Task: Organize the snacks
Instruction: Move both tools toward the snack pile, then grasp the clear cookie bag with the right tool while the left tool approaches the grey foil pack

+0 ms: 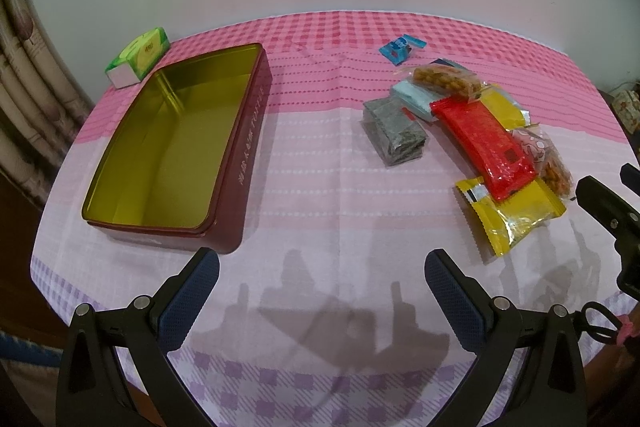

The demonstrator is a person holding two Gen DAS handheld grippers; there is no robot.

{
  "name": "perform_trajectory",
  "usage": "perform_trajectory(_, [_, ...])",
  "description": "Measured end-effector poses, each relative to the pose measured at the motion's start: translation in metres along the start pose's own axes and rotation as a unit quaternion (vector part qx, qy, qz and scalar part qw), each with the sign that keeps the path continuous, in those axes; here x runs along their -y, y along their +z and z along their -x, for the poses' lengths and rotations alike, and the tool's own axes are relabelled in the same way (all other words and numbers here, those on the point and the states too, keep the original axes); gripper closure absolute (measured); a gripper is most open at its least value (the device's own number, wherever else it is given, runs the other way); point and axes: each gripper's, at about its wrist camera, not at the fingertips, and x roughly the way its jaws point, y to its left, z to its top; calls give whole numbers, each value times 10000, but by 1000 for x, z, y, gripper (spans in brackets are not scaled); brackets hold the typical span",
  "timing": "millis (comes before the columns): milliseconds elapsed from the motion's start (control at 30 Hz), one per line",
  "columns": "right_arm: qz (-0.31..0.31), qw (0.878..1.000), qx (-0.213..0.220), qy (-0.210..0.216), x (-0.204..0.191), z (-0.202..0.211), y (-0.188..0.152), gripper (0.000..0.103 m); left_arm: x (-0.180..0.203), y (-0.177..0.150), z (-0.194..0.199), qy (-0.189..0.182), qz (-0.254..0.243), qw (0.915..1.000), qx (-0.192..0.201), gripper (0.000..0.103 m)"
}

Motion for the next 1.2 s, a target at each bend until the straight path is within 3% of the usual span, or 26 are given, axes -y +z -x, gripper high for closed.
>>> perform_trajectory(233, [-58,9999,-141,-67,13,-9,1,10,-6,4,-7,-22,39,10000,-23,1])
perform_trajectory(300, [-106,9996,-247,-87,19,-14,1,20,-7,5,-9,-43,49,10000,-41,1])
perform_trajectory(567, [2,9978,-604,-278,47,-39,5,32,-4,8,-15,-19,-13,10000,-57,1])
perform_trajectory(1033, [78,9950,-992,21,59,-90,8,35,2,26,-30,55,-56,9998,-174,1])
perform_trajectory(1200, [85,9952,-969,88,62,-98,10,47,6,35,-34,91,-67,9998,-150,1])
